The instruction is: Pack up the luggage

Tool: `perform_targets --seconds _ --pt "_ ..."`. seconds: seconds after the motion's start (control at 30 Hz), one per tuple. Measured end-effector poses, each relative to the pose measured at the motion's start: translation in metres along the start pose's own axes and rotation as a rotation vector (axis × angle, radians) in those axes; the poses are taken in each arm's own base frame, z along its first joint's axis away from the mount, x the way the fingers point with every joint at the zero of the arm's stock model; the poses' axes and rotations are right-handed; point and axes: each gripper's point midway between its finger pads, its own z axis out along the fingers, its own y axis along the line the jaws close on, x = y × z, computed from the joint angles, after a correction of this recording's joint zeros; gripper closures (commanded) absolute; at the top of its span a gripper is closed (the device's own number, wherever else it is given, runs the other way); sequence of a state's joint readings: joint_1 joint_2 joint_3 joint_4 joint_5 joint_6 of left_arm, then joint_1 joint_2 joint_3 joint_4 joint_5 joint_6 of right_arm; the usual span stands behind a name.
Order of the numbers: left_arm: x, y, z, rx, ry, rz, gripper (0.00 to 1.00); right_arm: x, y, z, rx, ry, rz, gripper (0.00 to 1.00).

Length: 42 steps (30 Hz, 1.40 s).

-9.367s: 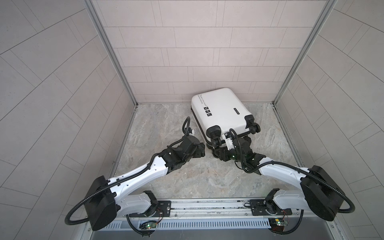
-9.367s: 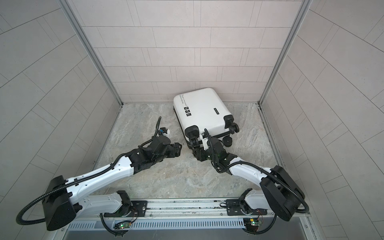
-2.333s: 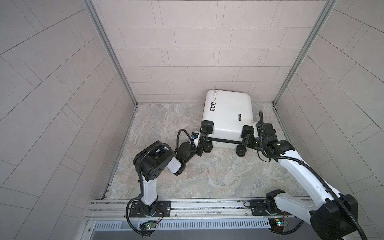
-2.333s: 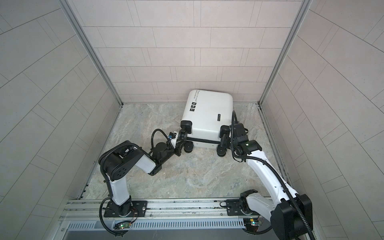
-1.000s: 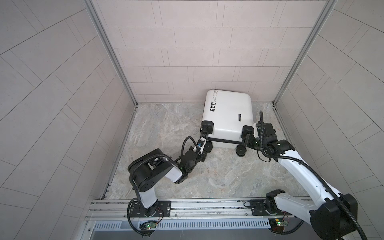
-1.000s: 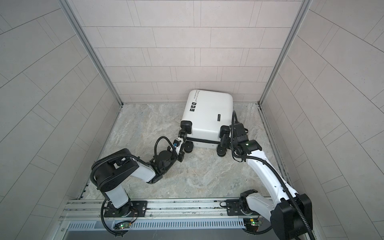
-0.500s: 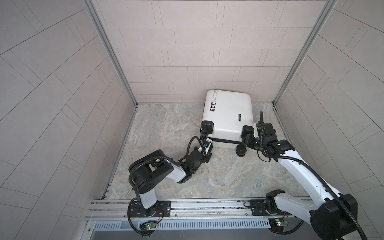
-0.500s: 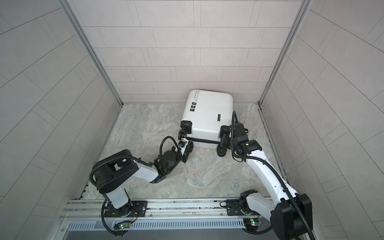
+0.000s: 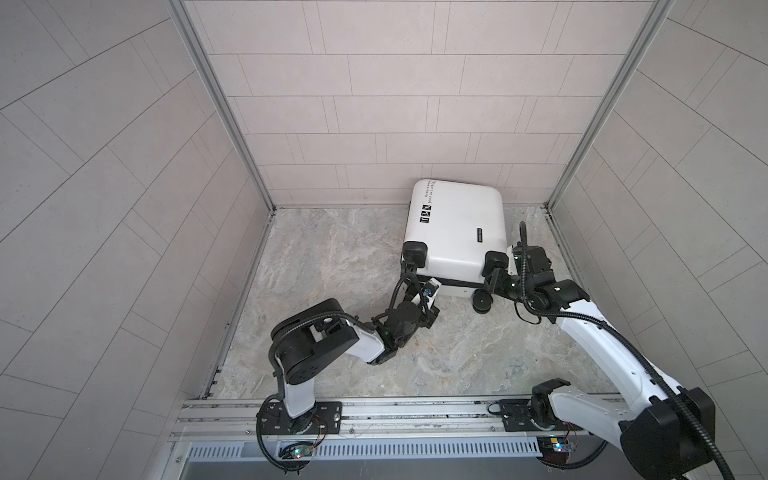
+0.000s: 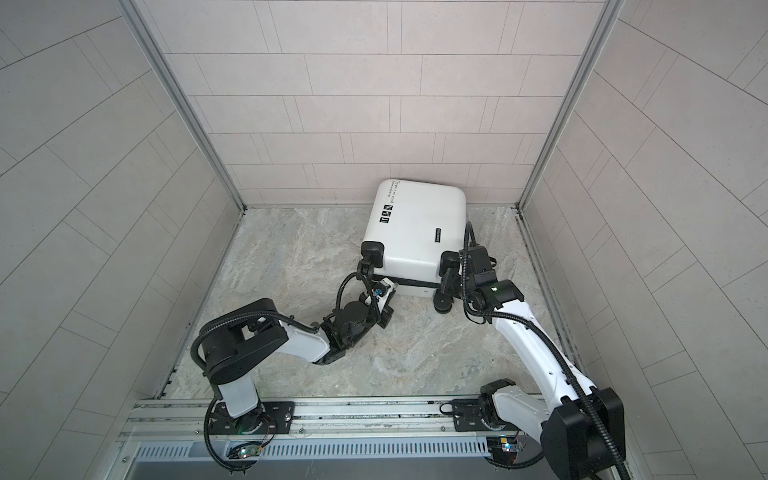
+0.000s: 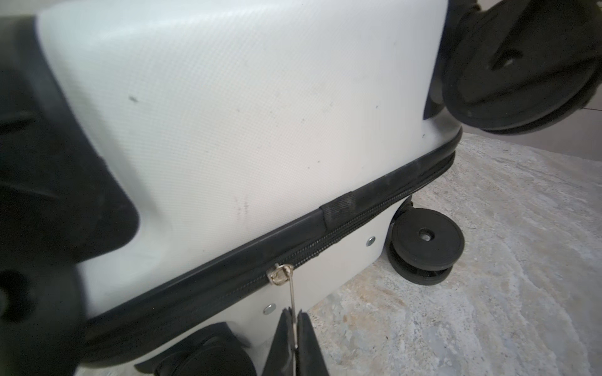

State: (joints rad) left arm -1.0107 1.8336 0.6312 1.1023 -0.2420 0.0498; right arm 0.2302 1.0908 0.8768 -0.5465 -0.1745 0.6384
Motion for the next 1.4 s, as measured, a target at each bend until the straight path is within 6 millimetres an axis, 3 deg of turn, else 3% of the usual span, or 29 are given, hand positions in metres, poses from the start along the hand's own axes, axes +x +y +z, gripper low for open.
perform_targets --seconds 1.4 --pt "-0.026 -0.108 0.073 0.198 -0.077 -0.056 1.00 0.002 0.003 -0.006 -0.016 -0.003 0.028 1.00"
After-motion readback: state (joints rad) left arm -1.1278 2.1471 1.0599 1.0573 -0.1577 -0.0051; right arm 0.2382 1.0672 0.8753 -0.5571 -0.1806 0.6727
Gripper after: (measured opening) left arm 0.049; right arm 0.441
